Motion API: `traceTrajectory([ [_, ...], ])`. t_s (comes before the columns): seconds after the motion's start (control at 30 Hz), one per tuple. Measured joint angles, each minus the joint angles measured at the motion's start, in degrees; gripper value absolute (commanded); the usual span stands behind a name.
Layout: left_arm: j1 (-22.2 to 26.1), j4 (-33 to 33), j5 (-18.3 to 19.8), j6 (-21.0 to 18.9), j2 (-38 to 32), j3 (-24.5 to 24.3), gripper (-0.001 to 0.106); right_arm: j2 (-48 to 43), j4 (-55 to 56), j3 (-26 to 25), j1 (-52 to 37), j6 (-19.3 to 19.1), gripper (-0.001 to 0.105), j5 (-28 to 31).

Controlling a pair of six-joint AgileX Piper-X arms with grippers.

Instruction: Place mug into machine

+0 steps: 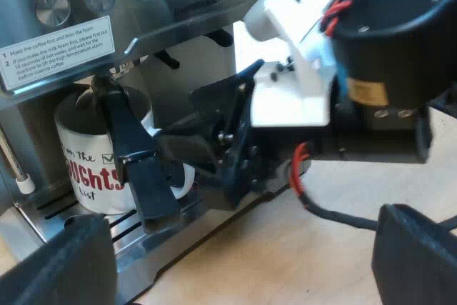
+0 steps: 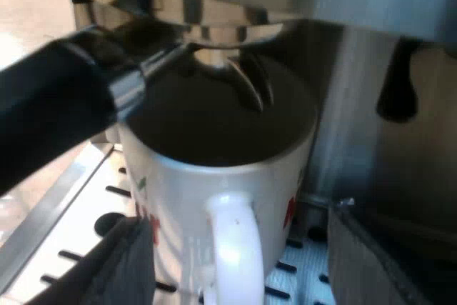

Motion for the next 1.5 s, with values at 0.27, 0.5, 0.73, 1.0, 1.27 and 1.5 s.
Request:
traceTrajectory([
  [0.27,0.00,-0.44,0.00,0.00,0.00,0.00,0.079,-6.60,9.41,0.00,3.22,1.83,0.056,3.61],
  [0.5,0.00,-0.44,0.86,0.00,0.00,-0.14,0.079,-12.16,14.41,0.00,6.67,2.21,0.056,5.09],
  [0.73,0.00,-0.44,1.00,0.00,0.00,-4.02,0.079,-18.14,15.53,0.12,10.12,2.21,0.034,5.39],
  [1.0,0.00,-0.44,1.00,0.00,-0.96,-7.34,0.079,-23.58,15.71,0.12,13.87,2.21,0.000,6.11],
  [1.27,0.00,-0.44,0.31,0.00,-5.10,-7.34,0.079,-24.29,15.97,0.12,14.96,2.21,0.000,6.15],
  [1.5,0.00,-0.44,-1.38,0.00,-5.27,-7.34,0.079,-23.91,14.21,0.12,14.23,2.21,0.000,6.01],
])
